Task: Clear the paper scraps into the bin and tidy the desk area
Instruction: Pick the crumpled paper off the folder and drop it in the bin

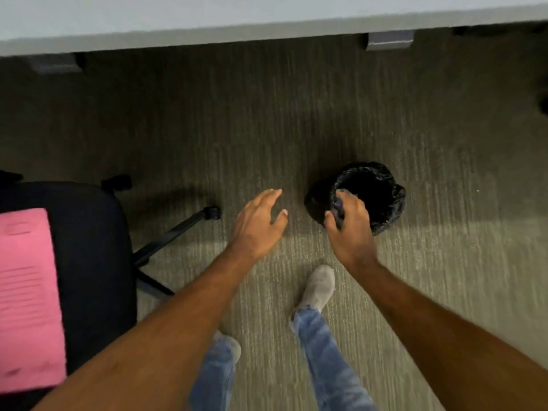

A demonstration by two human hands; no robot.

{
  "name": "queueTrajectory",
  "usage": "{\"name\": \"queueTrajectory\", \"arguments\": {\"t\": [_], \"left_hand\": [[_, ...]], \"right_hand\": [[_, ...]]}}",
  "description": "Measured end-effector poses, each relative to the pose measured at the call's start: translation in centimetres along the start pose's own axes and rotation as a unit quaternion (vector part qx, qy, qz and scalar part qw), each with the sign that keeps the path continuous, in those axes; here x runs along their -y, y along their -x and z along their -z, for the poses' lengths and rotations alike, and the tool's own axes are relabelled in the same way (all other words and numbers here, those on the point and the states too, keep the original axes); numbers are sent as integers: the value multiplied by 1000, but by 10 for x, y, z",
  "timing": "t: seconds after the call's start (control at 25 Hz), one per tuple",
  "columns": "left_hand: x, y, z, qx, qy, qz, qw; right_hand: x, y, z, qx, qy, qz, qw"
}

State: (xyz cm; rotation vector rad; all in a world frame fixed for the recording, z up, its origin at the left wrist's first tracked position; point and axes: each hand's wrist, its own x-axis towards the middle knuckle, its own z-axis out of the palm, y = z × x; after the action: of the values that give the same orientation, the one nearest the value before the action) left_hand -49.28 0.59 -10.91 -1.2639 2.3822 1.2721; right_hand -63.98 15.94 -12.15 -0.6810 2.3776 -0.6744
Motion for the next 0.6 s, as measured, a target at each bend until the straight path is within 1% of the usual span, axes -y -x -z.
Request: {"name": "queueTrajectory", "arguments": {"t": [0.08, 0.2, 0.44, 0.6], "left_hand": [[22, 25, 32, -21, -15, -3, 1000], [71, 70, 84, -66, -26, 22, 997], [172, 168, 162, -155, -3, 88, 984], [240, 228, 197, -214, -10, 150, 965]], "right_hand": [[25, 14, -12, 24, 20, 18, 999], [79, 39, -45, 63, 43, 67, 995], [193, 88, -121, 128, 75, 163, 975], [262, 120, -178, 168, 88, 218, 957]]}}
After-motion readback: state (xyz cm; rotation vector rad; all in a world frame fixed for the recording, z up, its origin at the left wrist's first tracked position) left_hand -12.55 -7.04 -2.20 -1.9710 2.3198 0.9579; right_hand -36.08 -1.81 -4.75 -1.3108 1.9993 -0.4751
